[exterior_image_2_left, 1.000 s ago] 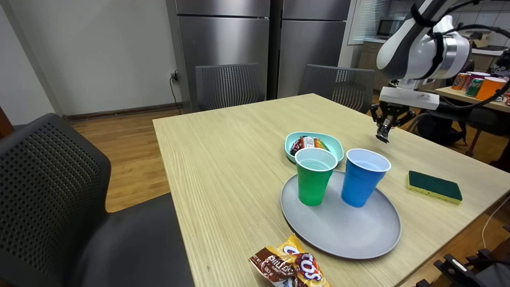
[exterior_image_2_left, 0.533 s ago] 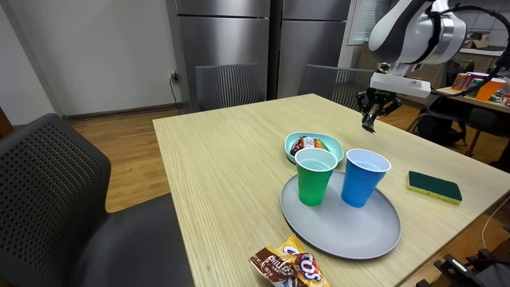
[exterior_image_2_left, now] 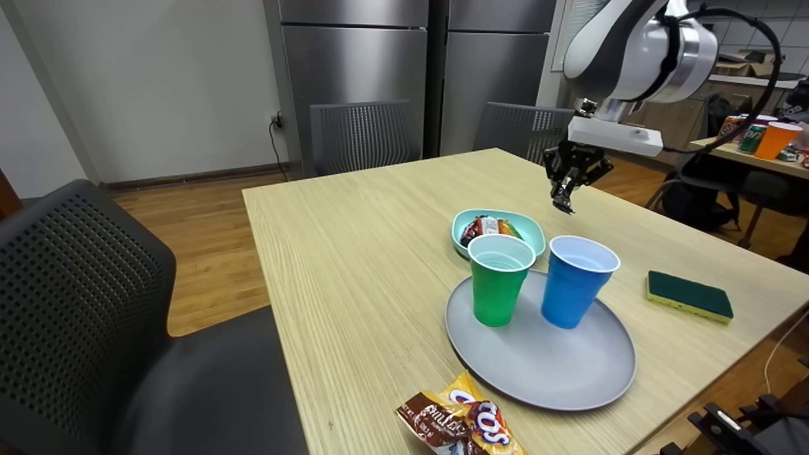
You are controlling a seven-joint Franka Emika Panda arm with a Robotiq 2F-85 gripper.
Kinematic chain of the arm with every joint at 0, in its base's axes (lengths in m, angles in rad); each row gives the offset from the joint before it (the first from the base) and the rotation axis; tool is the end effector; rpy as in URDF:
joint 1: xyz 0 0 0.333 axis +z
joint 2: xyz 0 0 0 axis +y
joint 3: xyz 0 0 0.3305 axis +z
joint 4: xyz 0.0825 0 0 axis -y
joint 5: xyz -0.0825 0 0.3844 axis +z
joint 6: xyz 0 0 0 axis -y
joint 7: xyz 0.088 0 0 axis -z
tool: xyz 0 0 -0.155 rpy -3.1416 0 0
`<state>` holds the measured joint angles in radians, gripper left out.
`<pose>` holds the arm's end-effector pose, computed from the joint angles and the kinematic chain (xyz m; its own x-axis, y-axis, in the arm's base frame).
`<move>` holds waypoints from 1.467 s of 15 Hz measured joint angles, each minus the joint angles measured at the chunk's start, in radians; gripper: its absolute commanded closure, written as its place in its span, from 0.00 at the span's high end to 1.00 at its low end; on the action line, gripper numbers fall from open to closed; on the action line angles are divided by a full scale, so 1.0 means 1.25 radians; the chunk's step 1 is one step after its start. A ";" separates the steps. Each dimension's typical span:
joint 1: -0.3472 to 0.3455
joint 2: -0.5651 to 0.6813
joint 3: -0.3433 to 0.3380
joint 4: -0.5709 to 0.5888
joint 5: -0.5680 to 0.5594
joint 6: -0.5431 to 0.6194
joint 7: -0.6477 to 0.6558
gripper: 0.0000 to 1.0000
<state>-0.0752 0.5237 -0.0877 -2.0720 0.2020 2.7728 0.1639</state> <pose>0.6115 -0.1063 0.1563 0.8655 -0.4734 0.1636 -0.4649 -0.8808 -0.0893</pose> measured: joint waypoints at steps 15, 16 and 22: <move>0.045 0.056 0.055 0.006 -0.018 0.000 -0.030 0.06; 0.046 0.056 0.058 0.006 -0.018 0.000 -0.033 0.06; 0.052 0.058 0.065 0.002 -0.024 -0.001 -0.055 0.06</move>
<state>-0.0096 0.5957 -0.0062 -2.0692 0.1715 2.7715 0.0955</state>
